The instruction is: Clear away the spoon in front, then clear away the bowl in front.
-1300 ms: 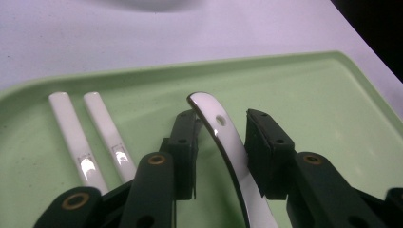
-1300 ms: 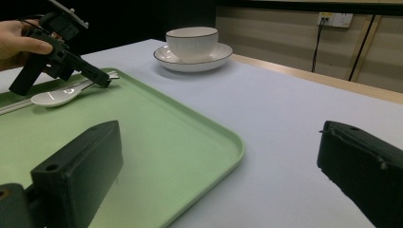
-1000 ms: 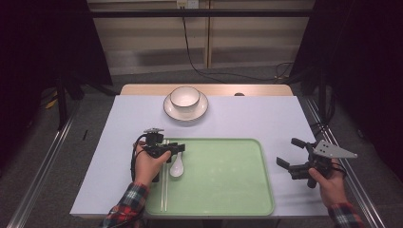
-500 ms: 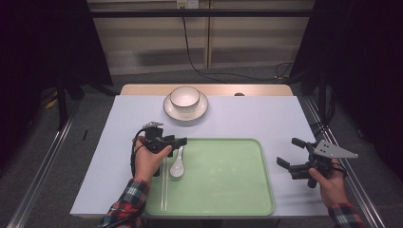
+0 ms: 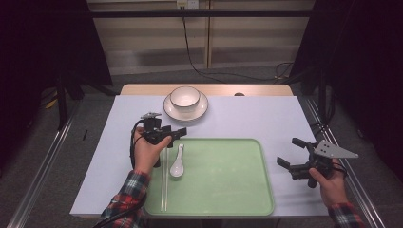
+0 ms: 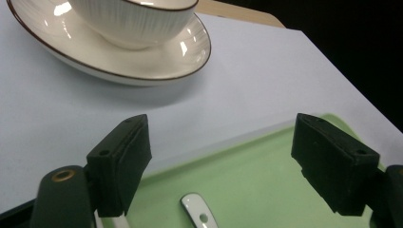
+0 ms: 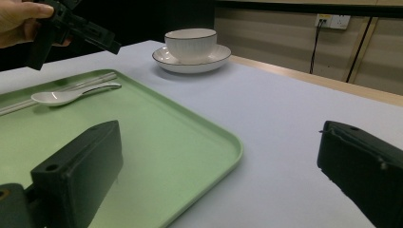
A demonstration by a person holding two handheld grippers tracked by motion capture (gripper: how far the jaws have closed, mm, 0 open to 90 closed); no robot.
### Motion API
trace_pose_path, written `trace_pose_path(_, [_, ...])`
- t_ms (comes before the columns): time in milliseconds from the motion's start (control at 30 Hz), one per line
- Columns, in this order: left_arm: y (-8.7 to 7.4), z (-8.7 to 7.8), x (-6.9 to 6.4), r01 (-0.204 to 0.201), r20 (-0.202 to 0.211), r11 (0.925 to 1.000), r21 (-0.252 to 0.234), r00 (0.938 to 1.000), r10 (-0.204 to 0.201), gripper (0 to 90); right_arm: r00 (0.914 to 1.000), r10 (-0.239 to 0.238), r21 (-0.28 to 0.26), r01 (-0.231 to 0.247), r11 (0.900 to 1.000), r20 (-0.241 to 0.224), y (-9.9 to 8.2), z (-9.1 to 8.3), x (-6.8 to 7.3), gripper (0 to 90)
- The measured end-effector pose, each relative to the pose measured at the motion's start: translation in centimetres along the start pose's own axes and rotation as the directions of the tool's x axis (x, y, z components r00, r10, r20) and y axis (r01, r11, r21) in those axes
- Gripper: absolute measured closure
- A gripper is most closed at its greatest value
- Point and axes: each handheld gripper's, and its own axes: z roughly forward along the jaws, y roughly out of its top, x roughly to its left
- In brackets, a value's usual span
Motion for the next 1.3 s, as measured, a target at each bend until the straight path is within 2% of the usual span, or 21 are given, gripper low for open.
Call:
trace_pose_path(133, [0.9, 0.2, -0.2, -0.013, -0.001, 0.9997, -0.02, 0.9999, 0.013, 19.5, 1.0, 0.0, 0.001, 0.0, 1.0, 0.0, 0.0, 0.0, 0.0, 0.6])
trace_pose_path(333, [2.0, 0.5, -0.4, -0.037, -0.025, 0.9987, -0.035, 0.999, 0.036, 13.2, 1.0, 0.002, -0.002, -0.002, 1.0, 0.002, 0.0, 0.0, 0.0, 0.6])
trace_pose_path(700, [3.7, 1.3, 0.5, -0.041, -0.067, 0.9975, -0.058, 0.997, 0.037, 9.4, 1.0, -0.001, -0.001, 0.001, 1.0, 0.0, 0.0, 0.0, -0.1, 0.6])
trace_pose_path(900, [4.5, 1.9, 1.2, -0.024, -0.092, 0.9975, -0.066, 0.9956, 0.018, 8.5, 1.0, 0.001, 0.001, -0.001, 1.0, -0.001, 0.0, 0.0, -0.1, 0.6])
trace_pose_path(967, [4.8, 2.1, 1.5, -0.028, -0.114, 0.9967, -0.076, 0.9934, 0.019, 8.3, 1.0, -0.007, 0.001, 0.007, 1.0, -0.004, 0.0, 0.0, -0.1, 0.6])
trace_pose_path(1200, [5.5, 3.0, 2.5, -0.009, -0.132, 0.997, -0.077, 0.9912, -0.001, 7.7, 1.0, -0.007, -0.002, 0.007, 1.0, -0.003, 0.0, 0.1, -0.1, 0.6])
trace_pose_path(1300, [5.9, 3.4, 2.9, 0.008, -0.14, 0.9955, -0.094, 0.9899, -0.022, 7.7, 1.0, -0.005, -0.001, 0.005, 1.0, -0.001, 0.0, 0.0, -0.1, 0.6])
